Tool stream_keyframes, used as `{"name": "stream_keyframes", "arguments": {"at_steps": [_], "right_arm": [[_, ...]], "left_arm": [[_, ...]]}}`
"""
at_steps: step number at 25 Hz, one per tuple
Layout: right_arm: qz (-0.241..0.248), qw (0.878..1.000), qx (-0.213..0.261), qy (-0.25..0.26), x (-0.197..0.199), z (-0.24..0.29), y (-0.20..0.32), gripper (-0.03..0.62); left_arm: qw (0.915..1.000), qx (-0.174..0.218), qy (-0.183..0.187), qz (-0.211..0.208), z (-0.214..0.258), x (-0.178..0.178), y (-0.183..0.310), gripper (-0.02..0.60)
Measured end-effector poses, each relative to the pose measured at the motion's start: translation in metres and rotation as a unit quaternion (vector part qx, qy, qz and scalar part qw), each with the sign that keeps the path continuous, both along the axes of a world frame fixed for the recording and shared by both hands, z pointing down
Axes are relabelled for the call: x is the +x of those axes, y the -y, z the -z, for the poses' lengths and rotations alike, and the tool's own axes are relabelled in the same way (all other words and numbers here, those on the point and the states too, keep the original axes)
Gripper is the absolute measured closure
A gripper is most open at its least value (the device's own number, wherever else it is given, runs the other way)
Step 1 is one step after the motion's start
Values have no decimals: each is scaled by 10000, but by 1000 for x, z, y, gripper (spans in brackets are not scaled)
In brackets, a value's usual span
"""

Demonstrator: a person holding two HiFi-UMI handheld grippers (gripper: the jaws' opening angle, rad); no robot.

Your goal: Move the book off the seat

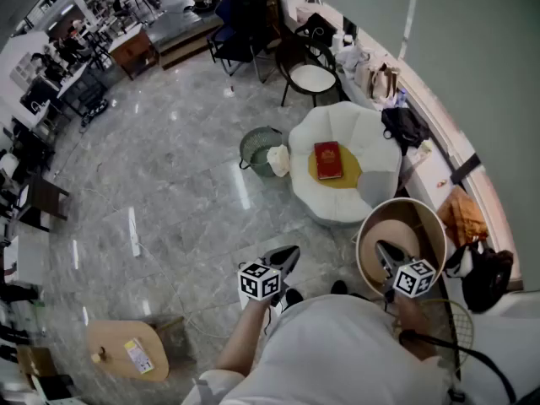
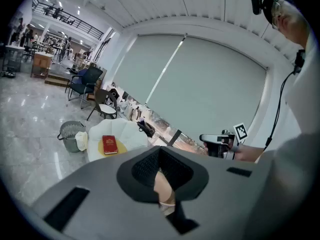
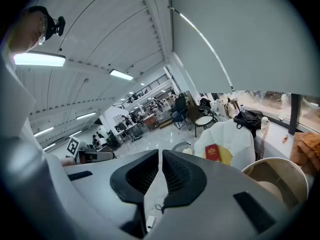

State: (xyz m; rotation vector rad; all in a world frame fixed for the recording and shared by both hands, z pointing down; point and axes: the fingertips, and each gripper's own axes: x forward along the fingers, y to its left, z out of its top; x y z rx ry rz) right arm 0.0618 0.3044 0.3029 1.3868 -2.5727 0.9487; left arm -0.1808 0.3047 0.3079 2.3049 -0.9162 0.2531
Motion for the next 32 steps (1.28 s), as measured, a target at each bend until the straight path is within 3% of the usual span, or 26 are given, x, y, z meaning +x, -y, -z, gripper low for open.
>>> {"name": "stream_keyframes", "arguments": {"at_steps": [11,32], "right_arm": [[238,9997,88,5,17,-1,10,543],[1015,9945,-74,-258,73,-19,41,542]], "left_arm": [[9999,-15,76,97,-4,20,5,580],[9968,-17,43,801,-15,66,21,580]]}}
